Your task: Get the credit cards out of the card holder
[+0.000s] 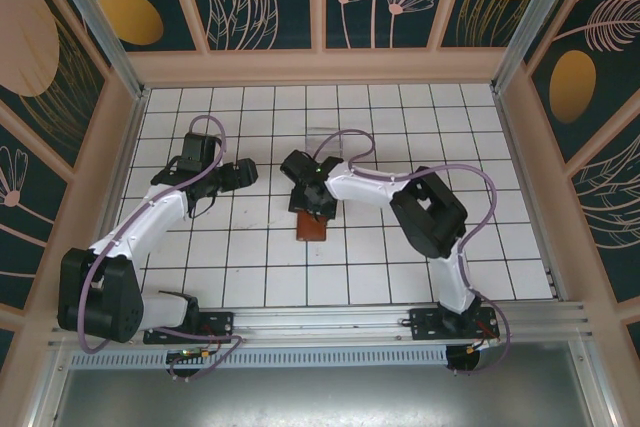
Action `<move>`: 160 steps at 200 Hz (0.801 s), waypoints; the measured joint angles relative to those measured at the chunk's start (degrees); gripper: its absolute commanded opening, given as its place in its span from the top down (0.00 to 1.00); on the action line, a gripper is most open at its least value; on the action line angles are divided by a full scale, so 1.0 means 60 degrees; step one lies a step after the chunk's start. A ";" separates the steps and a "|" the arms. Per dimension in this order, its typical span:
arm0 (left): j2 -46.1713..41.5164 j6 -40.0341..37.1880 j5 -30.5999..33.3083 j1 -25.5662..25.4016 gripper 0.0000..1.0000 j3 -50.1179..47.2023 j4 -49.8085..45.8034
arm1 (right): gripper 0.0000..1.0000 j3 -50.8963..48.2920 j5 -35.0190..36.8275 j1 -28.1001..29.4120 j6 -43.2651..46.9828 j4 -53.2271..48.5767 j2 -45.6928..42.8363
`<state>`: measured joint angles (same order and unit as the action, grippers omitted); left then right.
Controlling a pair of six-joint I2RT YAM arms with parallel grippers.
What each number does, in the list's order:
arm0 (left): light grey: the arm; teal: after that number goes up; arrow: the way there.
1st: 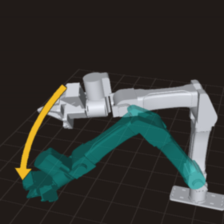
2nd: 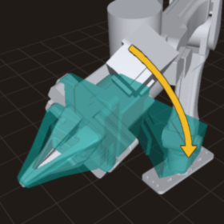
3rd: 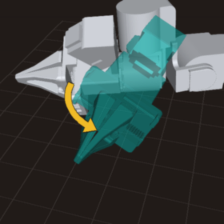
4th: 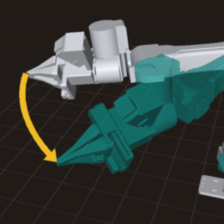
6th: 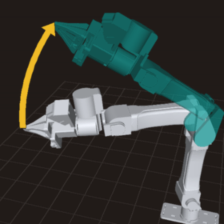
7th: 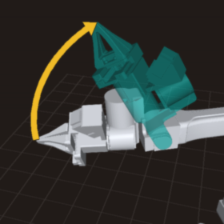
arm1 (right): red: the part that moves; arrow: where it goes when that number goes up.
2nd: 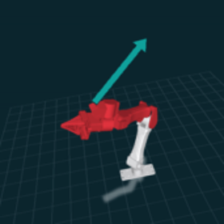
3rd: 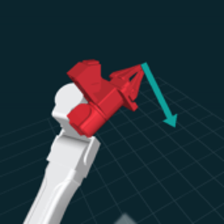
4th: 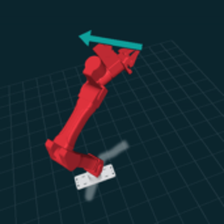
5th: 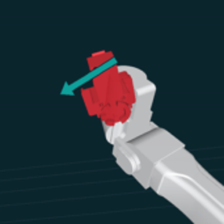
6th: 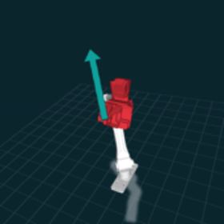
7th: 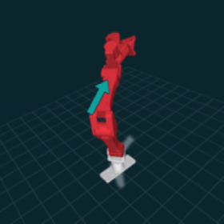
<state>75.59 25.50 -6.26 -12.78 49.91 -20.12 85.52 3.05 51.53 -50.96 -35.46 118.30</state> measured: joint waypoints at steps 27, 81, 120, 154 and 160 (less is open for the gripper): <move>0.0000 0.0171 -0.0073 -0.0087 0.04 -0.0036 0.0175 | 0.17 0.0528 0.0036 -0.0029 -0.0011 -0.0004 0.0295; 0.0073 0.0878 -0.1373 -0.0219 0.07 -0.0616 0.1184 | 0.18 0.0244 -0.0200 -0.0222 0.1326 -0.0051 -0.0310; 0.0488 0.1621 -0.1945 -0.0583 0.10 -0.0823 0.1854 | 0.20 -0.0885 -0.1002 -0.0739 0.3894 0.0277 -0.1723; 0.1184 0.2160 -0.2455 -0.0739 0.18 -0.1038 0.2422 | 0.29 -0.1341 -0.1749 -0.1071 0.6790 0.0696 -0.2306; 0.1319 0.2178 -0.2488 -0.0743 0.19 -0.1038 0.2441 | 0.29 -0.1435 -0.1818 -0.1082 0.7366 0.0816 -0.2371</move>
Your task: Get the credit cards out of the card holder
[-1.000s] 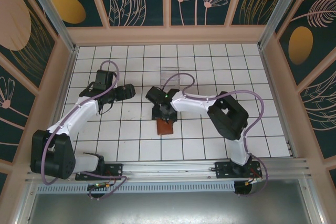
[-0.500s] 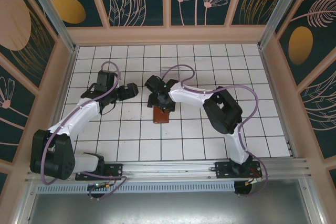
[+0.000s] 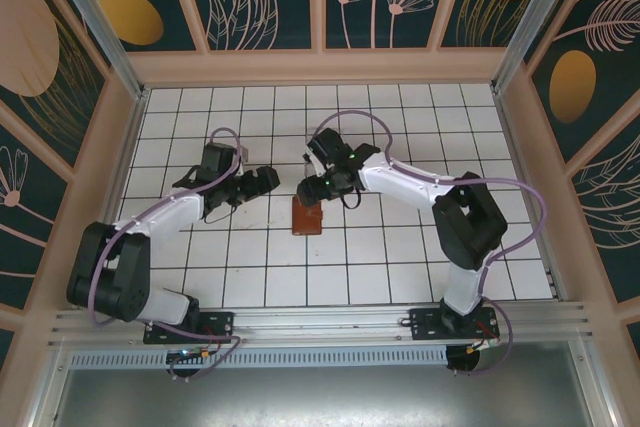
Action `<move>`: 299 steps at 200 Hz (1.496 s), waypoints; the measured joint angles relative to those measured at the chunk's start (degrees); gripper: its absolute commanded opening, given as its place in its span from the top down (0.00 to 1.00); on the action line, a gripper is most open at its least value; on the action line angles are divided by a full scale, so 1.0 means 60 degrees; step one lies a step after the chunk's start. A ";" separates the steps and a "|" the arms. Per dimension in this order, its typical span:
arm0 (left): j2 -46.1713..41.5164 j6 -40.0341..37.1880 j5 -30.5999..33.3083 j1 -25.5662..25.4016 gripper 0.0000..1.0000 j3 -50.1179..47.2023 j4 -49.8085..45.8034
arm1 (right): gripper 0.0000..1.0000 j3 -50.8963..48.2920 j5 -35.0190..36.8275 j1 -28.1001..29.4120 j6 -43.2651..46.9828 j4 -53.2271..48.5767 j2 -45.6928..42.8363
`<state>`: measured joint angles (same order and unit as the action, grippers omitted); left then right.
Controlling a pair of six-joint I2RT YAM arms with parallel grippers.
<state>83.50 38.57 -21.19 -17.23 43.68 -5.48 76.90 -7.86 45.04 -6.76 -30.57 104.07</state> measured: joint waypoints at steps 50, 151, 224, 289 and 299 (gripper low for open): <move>0.0750 0.0022 -0.0233 -0.0007 0.26 0.0022 -0.0007 | 0.35 -0.0962 -0.0612 -0.0066 0.3158 0.0816 -0.0270; 0.1246 0.0011 -0.0470 -0.0729 0.33 0.0630 -0.0047 | 0.55 -0.2299 -0.2215 -0.0080 0.7158 0.1053 -0.0823; 0.1304 -0.0175 0.0237 -0.0729 0.29 0.0663 -0.0189 | 0.60 -0.0882 -0.2058 -0.0080 0.9184 0.0135 0.0142; 0.1235 -0.0557 0.0692 -0.0729 0.27 0.0663 -0.0448 | 0.57 0.0193 -0.1497 -0.0080 0.9930 -0.0663 0.1297; 0.1235 -0.0568 0.0685 -0.0729 0.27 0.0663 -0.0448 | 0.56 0.0288 -0.1453 -0.0080 0.9985 -0.0729 0.1417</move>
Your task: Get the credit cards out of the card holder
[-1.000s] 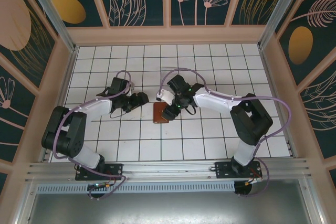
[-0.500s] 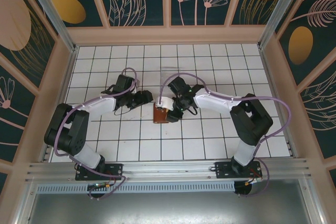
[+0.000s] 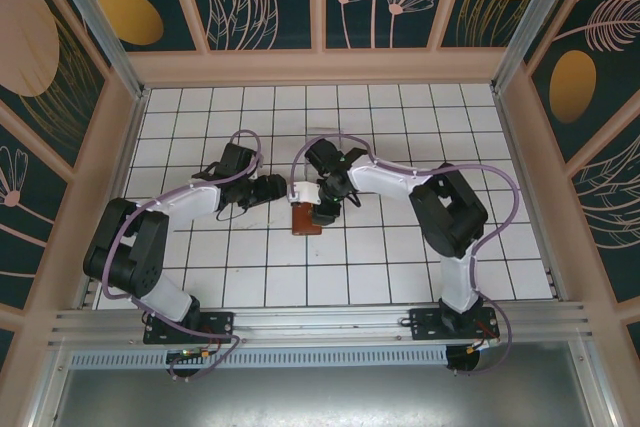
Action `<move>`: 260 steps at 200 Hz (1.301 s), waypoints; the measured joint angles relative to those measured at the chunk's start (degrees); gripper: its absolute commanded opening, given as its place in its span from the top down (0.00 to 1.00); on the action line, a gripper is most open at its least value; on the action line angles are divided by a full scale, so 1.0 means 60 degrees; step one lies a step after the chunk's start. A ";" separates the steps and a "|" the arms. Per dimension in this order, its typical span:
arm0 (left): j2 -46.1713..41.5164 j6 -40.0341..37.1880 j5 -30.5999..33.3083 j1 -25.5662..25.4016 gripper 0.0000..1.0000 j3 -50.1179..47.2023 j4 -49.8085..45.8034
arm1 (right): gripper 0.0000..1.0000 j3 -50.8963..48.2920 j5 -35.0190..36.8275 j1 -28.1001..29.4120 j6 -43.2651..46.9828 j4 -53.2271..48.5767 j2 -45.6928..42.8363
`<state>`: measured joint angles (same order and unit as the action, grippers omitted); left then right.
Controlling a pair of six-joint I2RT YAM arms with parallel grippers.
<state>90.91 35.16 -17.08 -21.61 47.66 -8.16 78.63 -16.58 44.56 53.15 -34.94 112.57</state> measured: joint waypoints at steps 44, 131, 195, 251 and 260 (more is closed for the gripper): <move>0.0000 0.0000 -0.0004 0.0000 0.27 0.0000 0.0000 | 0.56 0.0448 0.0007 0.0022 0.0091 -0.0215 0.0353; 0.0000 0.0000 -0.0007 0.0000 0.27 -0.0029 0.0000 | 0.57 0.0729 0.0007 0.0076 -0.0004 -0.0291 0.0517; -0.0029 0.0080 -0.0594 0.0018 0.32 -0.0415 0.0117 | 0.75 0.0248 0.0004 0.0219 -0.0470 0.0353 0.0397; -0.0036 0.0481 -0.1588 -0.0219 0.46 -0.0845 0.0696 | 0.86 -0.0980 -0.0255 0.0372 -0.0947 0.1687 -0.0306; -0.0036 0.0514 -0.1665 -0.0299 0.48 -0.0860 0.0783 | 0.88 -0.1184 -0.0317 0.0390 -0.1035 0.1923 -0.0408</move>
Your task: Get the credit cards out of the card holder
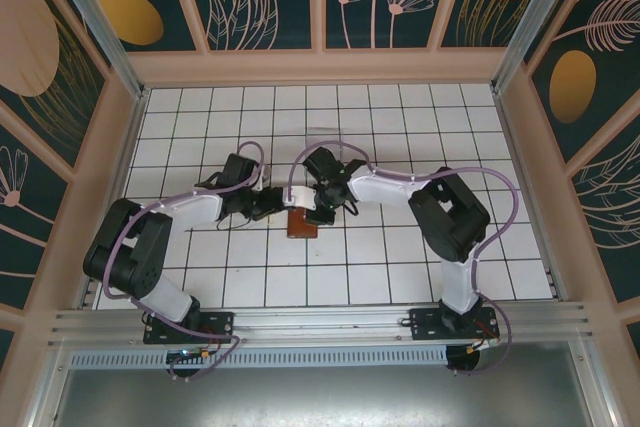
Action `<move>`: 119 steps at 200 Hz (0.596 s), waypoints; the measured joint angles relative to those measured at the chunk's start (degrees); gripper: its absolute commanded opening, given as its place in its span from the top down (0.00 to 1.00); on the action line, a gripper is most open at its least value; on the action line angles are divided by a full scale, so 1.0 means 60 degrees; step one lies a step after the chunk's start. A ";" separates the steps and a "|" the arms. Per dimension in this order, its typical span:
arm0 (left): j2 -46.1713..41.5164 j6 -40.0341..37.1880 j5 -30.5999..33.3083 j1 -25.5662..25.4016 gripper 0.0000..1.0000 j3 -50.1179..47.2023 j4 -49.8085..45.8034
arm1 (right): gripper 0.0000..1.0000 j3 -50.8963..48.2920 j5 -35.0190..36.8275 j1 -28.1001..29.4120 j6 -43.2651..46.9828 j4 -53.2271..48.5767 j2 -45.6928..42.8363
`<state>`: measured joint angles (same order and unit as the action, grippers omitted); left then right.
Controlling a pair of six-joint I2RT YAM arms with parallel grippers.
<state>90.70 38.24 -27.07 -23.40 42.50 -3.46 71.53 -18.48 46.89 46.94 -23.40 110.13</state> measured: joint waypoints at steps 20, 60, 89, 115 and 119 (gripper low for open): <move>0.0040 0.0146 -0.0142 -0.0127 0.50 -0.0015 0.0193 | 0.89 -0.0386 -0.0200 0.0015 -0.0175 0.0459 -0.0204; 0.0240 0.0215 -0.0076 -0.0229 0.54 -0.0069 0.0248 | 0.77 -0.1082 -0.0477 0.0015 -0.0506 0.1308 -0.0525; 0.0175 0.0310 0.0368 -0.0229 0.56 -0.0157 0.0273 | 0.68 -0.1417 -0.0506 0.0015 -0.0984 0.1770 -0.0699; -0.0295 0.0437 0.0911 -0.0229 0.56 -0.0280 0.0273 | 0.64 -0.1654 -0.0466 0.0018 -0.1912 0.2095 -0.1086; -0.0372 0.0437 0.1005 -0.0229 0.56 -0.0280 0.0302 | 0.63 -0.1683 -0.0452 0.0018 -0.2091 0.2146 -0.1162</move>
<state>88.47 40.86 -21.04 -24.77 40.82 -1.65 61.43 -21.19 47.00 34.39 -10.52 103.15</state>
